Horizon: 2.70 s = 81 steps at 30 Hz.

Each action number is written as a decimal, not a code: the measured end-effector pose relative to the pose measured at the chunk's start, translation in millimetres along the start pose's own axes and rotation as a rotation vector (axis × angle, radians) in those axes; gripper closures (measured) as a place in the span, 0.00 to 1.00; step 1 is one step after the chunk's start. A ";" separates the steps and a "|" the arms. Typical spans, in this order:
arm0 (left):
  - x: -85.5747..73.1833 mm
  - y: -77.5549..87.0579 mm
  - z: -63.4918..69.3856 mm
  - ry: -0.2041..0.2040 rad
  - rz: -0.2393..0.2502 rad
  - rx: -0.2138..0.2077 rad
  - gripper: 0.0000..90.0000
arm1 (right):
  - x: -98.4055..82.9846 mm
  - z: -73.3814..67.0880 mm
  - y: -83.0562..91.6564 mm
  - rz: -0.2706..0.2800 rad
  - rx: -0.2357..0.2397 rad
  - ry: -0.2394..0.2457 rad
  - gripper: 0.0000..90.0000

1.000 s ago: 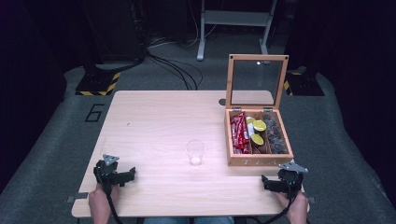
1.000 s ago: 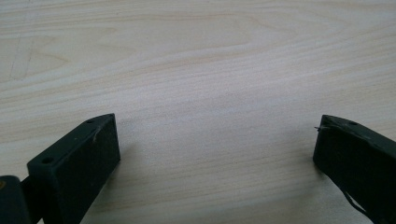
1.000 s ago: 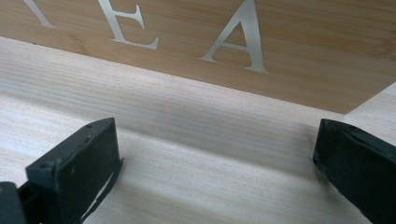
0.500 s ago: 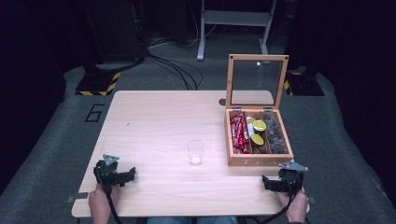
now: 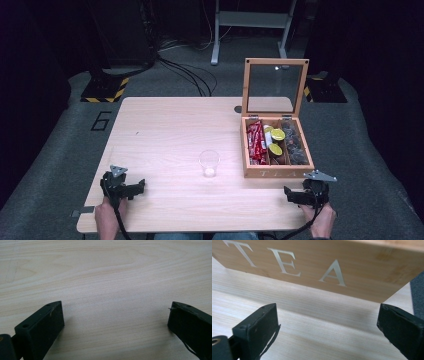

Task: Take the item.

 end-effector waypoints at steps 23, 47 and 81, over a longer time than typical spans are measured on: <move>0.0 0.0 0.0 0.000 0.000 0.000 0.00 | 34.6 -12.4 31.5 0.048 0.023 0.045 0.05; 0.0 0.0 0.0 0.000 0.000 0.000 0.00 | 87.0 -10.8 35.3 0.077 0.048 0.051 0.09; 0.0 0.0 0.0 0.000 0.000 0.000 0.00 | 98.1 8.2 -16.6 -0.034 0.004 -0.066 0.57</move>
Point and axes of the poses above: each handheld gripper's, and its own axes: y roughly backward along the jaws, x roughly out of its top, z roughly to its right, the point moved 8 cm from there along -y, roughly forward along the jaws, and after that the axes turned 15 degrees about -y, right-handed, at the moved point
